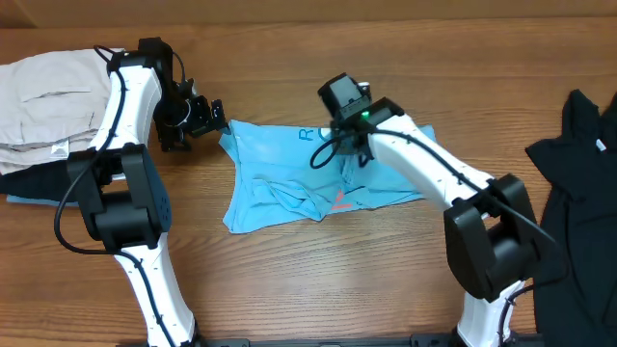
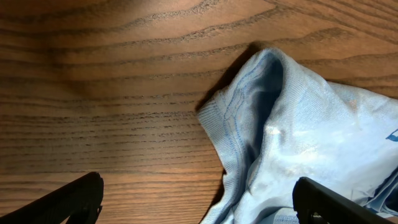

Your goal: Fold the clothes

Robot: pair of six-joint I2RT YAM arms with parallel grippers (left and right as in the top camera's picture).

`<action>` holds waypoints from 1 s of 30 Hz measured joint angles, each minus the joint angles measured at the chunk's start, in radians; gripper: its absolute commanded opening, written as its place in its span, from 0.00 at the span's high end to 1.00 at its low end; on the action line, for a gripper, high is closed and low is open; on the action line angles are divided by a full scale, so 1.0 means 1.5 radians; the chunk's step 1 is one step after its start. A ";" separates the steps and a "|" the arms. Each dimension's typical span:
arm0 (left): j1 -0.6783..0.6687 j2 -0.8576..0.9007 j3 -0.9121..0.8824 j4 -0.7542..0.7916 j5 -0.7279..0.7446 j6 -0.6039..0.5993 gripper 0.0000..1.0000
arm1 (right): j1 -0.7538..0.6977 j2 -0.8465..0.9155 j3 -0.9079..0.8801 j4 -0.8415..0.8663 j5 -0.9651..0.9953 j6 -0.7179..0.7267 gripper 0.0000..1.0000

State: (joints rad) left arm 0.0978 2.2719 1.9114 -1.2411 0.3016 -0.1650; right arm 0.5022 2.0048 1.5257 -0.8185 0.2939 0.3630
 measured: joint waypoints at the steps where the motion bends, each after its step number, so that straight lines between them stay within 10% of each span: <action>1: 0.000 0.000 0.000 0.000 0.000 0.000 0.00 | -0.014 0.004 0.000 0.000 -0.002 0.003 0.83; 30: 0.000 0.000 0.000 0.000 0.000 0.000 0.00 | -0.067 -0.007 0.014 -0.288 -0.302 -0.030 0.85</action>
State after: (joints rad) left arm 0.0978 2.2719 1.9114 -1.2407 0.3019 -0.1650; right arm 0.4019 1.9945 1.5475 -1.2507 -0.1596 0.3187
